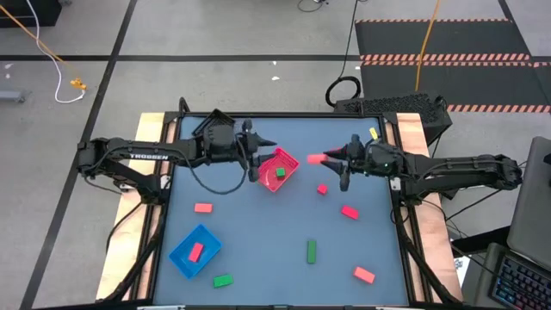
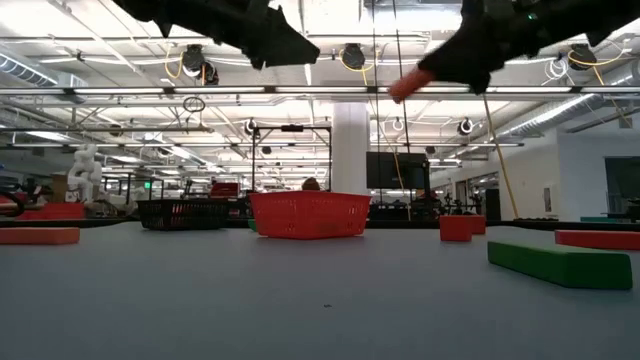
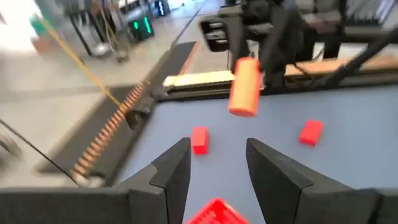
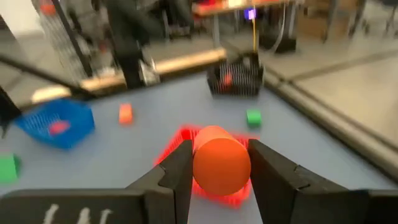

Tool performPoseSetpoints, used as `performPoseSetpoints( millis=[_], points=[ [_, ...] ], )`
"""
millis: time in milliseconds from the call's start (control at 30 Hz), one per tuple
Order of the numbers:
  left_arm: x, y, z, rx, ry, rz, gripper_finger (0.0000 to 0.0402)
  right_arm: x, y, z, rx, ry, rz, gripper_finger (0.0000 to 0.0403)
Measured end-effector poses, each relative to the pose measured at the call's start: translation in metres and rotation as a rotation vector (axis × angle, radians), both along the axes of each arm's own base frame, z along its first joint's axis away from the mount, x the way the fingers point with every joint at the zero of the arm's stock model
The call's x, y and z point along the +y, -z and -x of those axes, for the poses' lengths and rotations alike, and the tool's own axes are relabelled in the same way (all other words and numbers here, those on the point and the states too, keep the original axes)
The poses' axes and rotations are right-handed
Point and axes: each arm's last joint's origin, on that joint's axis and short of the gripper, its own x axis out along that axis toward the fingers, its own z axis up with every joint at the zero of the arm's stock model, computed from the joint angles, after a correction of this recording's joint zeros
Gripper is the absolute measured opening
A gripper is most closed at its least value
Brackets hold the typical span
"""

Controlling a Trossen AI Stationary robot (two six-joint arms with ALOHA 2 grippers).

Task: Sort & place blocks by color
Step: Put the orange block into the black bin

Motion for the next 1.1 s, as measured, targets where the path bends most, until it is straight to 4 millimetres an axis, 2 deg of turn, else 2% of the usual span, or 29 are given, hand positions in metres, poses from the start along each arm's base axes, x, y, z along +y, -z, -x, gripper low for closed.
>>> performPoseSetpoints(
  millis=[233, 567, 767, 1000, 1100],
  points=[
    [-0.03, 0.003, -0.006, 0.115, 0.01, -0.461, 0.0157, -0.008, -0.004, -0.011, -0.103, 0.006, -0.051, 0.0121],
    [-0.053, 0.026, -0.028, 0.195, 0.056, -0.791, 0.0157, -0.008, 0.008, -0.044, -0.189, -0.156, -0.1, 0.0121],
    [-0.057, 0.034, -0.037, 0.169, 0.066, -0.842, 0.0157, -0.01, 0.012, -0.047, -0.176, -0.147, -0.103, 0.0121],
    [-0.057, 0.032, -0.038, 0.135, 0.043, -0.786, 0.0158, -0.01, 0.012, -0.047, -0.175, -0.117, -0.092, 0.0121],
    [-0.057, 0.032, -0.038, 0.123, 0.035, -0.748, 0.0174, -0.011, 0.013, -0.047, -0.172, -0.086, -0.087, 0.0121]
  ],
)
